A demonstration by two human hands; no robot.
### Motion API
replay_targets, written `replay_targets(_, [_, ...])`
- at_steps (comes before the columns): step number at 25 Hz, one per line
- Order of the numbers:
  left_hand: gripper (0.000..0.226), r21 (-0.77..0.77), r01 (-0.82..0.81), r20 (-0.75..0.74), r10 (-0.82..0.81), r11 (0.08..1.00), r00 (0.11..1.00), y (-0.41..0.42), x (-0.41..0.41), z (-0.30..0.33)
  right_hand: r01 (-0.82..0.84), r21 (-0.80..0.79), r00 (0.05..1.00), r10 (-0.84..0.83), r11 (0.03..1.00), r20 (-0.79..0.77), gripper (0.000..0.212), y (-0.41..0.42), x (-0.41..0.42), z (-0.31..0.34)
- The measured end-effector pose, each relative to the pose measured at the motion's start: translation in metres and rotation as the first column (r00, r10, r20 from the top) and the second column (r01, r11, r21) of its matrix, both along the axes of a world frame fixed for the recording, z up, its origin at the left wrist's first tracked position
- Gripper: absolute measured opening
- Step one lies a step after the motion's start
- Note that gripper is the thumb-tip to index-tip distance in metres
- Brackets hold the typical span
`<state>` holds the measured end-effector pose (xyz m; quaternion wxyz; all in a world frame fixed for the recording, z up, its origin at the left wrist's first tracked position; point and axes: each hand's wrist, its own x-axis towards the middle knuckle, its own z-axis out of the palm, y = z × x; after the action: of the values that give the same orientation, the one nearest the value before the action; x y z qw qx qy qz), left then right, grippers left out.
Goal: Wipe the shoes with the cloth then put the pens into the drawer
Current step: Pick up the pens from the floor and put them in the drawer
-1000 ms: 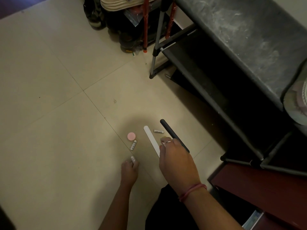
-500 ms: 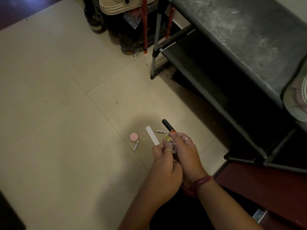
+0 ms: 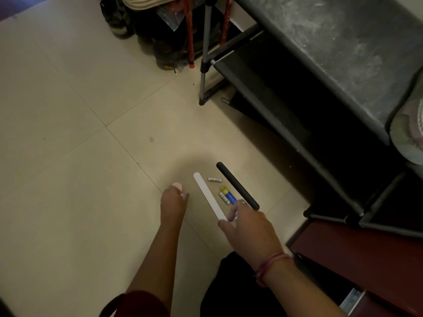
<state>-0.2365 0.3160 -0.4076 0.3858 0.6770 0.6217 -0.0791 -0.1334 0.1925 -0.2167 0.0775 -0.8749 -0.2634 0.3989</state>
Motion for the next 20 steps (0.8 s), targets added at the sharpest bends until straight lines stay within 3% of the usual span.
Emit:
replay_targets(3, [0.026, 0.000, 0.034, -0.057, -0.034, 0.999, 0.998, -0.007, -0.005, -0.037, -0.224, -0.176, 0.973, 0.230, 0.959, 0.014, 0.030, -0.003, -0.005, -0.005])
replay_targets(7, [0.034, 0.032, 0.237, -0.143, -0.230, 0.971, 0.963, -0.013, -0.006, -0.049, -0.252, -0.191, 0.966, 0.258, 0.949, 0.010, 0.030, -0.005, -0.004, -0.006])
replay_targets(10, [0.031, -0.001, 0.263, -0.140, -0.261, 0.965, 0.955, -0.015, -0.002, -0.052, -0.258, -0.210, 0.964, 0.264, 0.943, 0.000, 0.031, -0.003, -0.002, -0.004])
replay_targets(14, [0.038, -0.081, 0.339, 0.159, -0.324, 0.937, 0.933, -0.023, 0.035, -0.038, -0.283, -0.236, 0.958, 0.283, 0.930, -0.031, 0.032, -0.005, -0.005, -0.002])
replay_targets(16, [0.046, -0.103, 0.380, 0.218, -0.352, 0.919, 0.910, -0.018, 0.057, -0.033, -0.318, -0.259, 0.948, 0.314, 0.912, -0.059, 0.035, -0.005, -0.005, -0.004])
replay_targets(18, [0.039, -0.051, 0.418, 0.186, -0.402, 0.907, 0.896, -0.012, 0.077, -0.029, -0.355, -0.282, 0.934, 0.347, 0.891, -0.082, 0.038, -0.005, -0.005, -0.006])
replay_targets(20, [0.040, 0.053, 0.554, 0.010, -0.555, 0.831, 0.832, -0.006, 0.089, -0.028, -0.378, -0.288, 0.925, 0.368, 0.880, -0.088, 0.040, -0.004, -0.004, -0.006])
